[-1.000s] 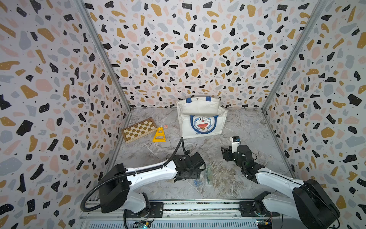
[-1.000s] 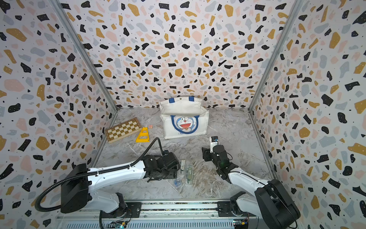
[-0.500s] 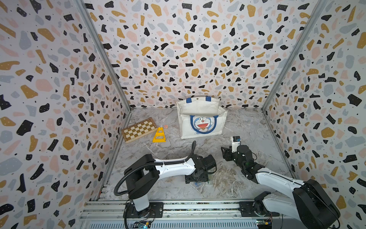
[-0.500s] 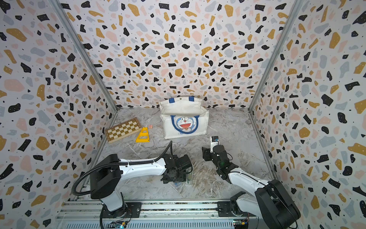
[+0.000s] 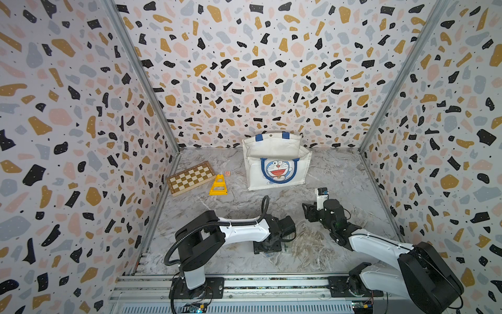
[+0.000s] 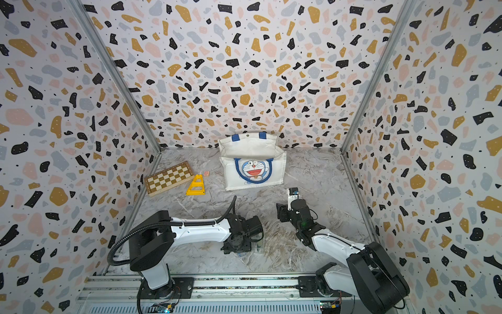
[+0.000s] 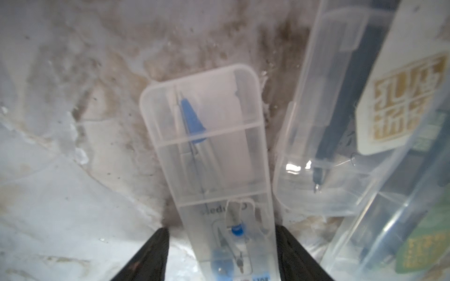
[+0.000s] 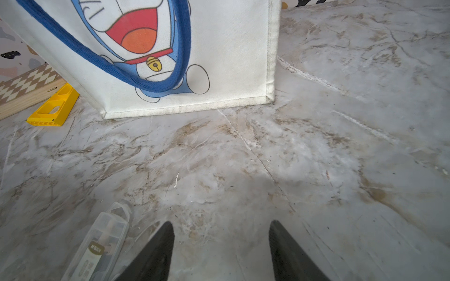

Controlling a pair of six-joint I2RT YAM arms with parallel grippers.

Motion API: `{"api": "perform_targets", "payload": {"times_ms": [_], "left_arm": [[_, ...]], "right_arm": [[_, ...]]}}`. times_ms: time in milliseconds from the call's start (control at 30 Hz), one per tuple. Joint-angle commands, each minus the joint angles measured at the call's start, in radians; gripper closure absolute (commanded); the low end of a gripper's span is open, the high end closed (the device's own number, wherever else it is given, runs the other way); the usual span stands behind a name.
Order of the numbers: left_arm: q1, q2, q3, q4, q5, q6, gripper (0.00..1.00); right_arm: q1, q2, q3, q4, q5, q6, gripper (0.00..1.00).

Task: Put the compass set into the canvas bag
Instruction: Pick up the compass set at the center of the board.

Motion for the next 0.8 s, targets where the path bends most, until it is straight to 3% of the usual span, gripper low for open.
{"api": "perform_targets", "payload": {"times_ms": [0,200,367,533,767], "left_arm": [[-0.005,-0.022,-0.041,-0.033,-0.051,0.004,0.40],[-0.006,-0.139,-0.116,0.021,-0.168,0.028,0.51],[-0.005,-0.268,-0.225,0.158,-0.249,0.130,0.64],[-0.006,-0.376,-0.295,0.278,-0.262,0.354,0.81],[-0.006,-0.582,-0.465,0.532,-0.208,0.677,0.89]], "right_arm": [[0.004,-0.007,0.033,-0.009,-0.003,0.000,0.36],[0.007,-0.043,0.039,-0.033,-0.021,-0.003,0.34],[0.011,-0.044,0.033,-0.011,-0.079,0.018,0.32],[0.009,-0.016,0.104,-0.133,-0.192,0.063,0.30],[0.009,-0.040,0.226,-0.357,-0.511,0.101,0.24]]}}
